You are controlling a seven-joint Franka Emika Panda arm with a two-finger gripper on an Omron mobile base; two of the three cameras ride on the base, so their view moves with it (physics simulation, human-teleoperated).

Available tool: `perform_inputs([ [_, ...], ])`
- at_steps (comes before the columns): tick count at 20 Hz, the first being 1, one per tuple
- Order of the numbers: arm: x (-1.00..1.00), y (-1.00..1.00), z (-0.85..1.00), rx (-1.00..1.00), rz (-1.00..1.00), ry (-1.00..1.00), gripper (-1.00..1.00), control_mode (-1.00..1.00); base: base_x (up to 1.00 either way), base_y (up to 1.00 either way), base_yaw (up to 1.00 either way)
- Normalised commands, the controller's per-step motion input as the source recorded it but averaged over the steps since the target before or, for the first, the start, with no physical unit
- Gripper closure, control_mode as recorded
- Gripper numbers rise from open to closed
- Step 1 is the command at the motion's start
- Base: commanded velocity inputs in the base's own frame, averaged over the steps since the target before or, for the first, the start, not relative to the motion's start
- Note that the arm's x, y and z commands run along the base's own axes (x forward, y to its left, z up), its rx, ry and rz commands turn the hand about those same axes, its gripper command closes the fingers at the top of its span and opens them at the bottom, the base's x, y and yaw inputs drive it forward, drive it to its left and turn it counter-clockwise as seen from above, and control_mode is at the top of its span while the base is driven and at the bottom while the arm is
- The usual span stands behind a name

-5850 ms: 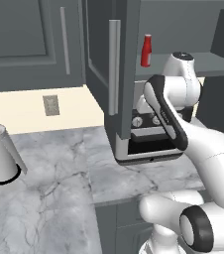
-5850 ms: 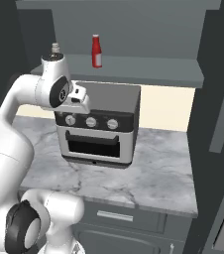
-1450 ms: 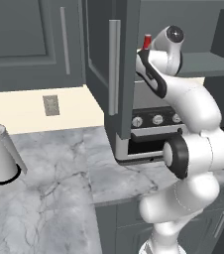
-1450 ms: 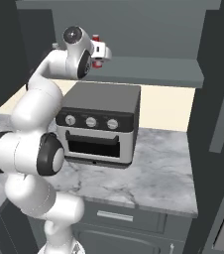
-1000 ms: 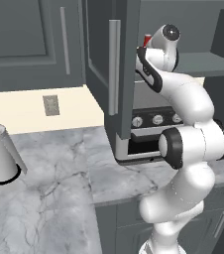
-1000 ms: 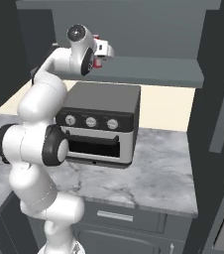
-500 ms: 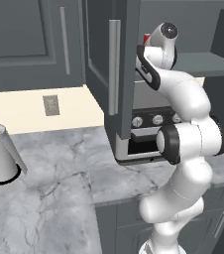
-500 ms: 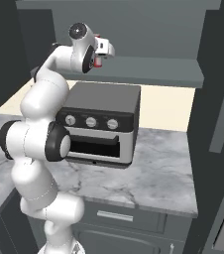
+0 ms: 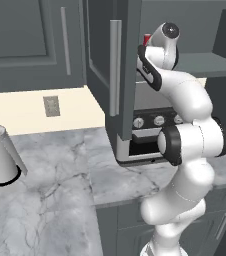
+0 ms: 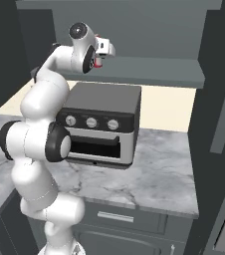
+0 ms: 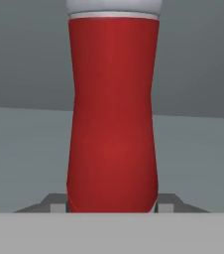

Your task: Take 2 condiments from the cabinet and move them on the counter near the stove.Make sure the condiments are lined up with each other, next to each other.

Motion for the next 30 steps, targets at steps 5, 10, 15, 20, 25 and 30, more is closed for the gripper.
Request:
perform_inputs([
  [5,-0.1,0.0,0.0,0.0,0.0,-0.01,1.0,-1.0,0.0,0.0,0.0],
  [10,-0.92,0.0,0.0,0.0,0.0,-0.12,1.0,-1.0,0.0,0.0,0.0],
  [15,-1.0,0.0,0.0,0.0,0.0,-0.1,1.0,-1.0,0.0,0.0,0.0],
  [20,-1.0,0.0,0.09,0.0,0.0,-0.02,1.0,-1.0,0.0,0.0,0.0],
  [25,-1.0,0.0,0.0,0.0,0.0,0.0,1.0,-1.0,0.0,0.0,0.0],
  [30,-1.0,0.0,0.0,0.0,0.0,0.01,1.0,-1.0,0.0,0.0,0.0],
])
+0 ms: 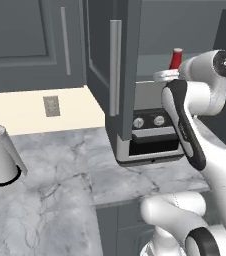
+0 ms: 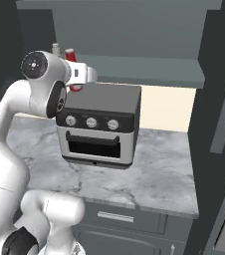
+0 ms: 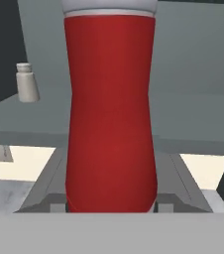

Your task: Take 2 condiments from the cabinet and move them on the counter near the stove.Make sure the condiments are lined up with each other, next to each other.

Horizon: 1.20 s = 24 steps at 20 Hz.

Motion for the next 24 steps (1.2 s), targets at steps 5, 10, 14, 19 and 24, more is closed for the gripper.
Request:
perform_inputs([
  [5,-1.0,0.0,0.0,0.01,0.0,0.0,1.0,-1.0,0.0,0.0,0.0],
  [10,-1.0,0.0,-0.06,0.03,0.0,0.0,1.0,-1.0,0.0,0.0,0.0],
  [14,-0.92,0.0,-0.31,0.07,0.0,0.0,1.0,-1.0,0.0,0.0,0.0],
  [19,-0.64,0.0,-0.32,0.07,0.0,0.0,1.0,-1.0,0.0,0.0,0.0],
  [24,-0.05,0.01,-0.02,0.0,0.0,0.0,1.0,-1.0,0.0,0.0,0.0],
])
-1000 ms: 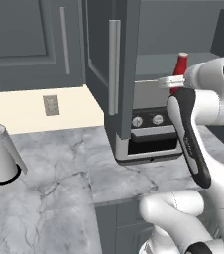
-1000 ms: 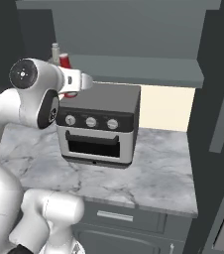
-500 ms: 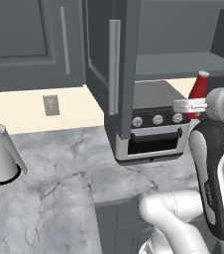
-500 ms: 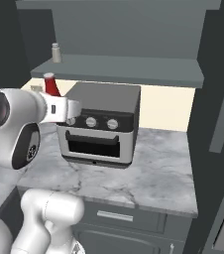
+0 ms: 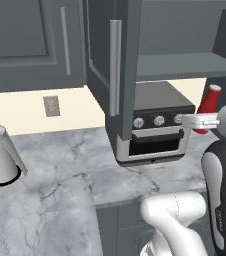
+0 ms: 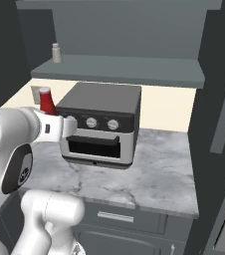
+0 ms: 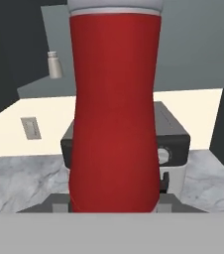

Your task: Take 2 condiments from the cabinet and move them on the counter near the stove.Make sure the condiments are lined up with each other, next to each other.

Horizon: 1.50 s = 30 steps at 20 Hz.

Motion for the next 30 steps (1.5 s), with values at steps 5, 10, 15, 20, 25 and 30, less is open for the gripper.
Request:
perform_inputs([
  [5,0.0,0.0,0.0,0.0,0.0,0.0,1.0,-1.0,0.0,0.0,0.0],
  [10,0.0,0.0,0.0,0.0,0.0,0.0,1.0,1.0,-0.14,0.0,0.0],
  [15,0.0,0.0,0.0,0.0,0.0,0.0,1.0,1.0,-0.85,-0.07,0.0],
  [20,0.0,0.0,0.0,0.0,0.0,0.0,1.0,1.0,-0.91,-0.24,0.01],
  [25,0.0,0.0,0.0,0.0,0.0,0.0,1.0,1.0,-0.79,-0.65,0.32],
  [30,0.0,0.0,0.0,0.0,0.0,0.0,1.0,1.0,-0.74,-0.9,0.62],
])
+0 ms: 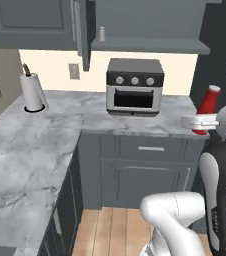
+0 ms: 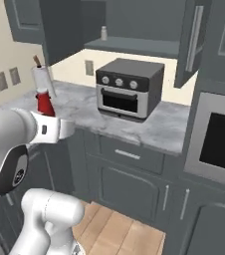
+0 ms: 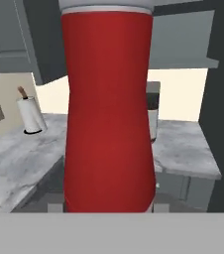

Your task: Take 2 condiments from the cabinet and move them on the counter near the stove.Make sure the condiments are lined up with each other, next to each other.

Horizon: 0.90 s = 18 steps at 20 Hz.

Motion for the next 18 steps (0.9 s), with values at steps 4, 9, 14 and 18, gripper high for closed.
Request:
perform_inputs([
  [4,0.0,0.0,0.0,0.0,0.0,0.0,1.0,1.0,-0.71,-0.72,0.77],
  [9,0.0,0.0,0.0,0.0,0.0,0.0,1.0,1.0,-0.76,-0.11,0.87],
  [14,0.0,0.0,0.0,0.0,0.0,0.0,1.0,1.0,-0.78,0.0,0.91],
  [18,0.0,0.0,0.0,0.0,0.0,0.0,1.0,1.0,-0.76,0.1,0.95],
])
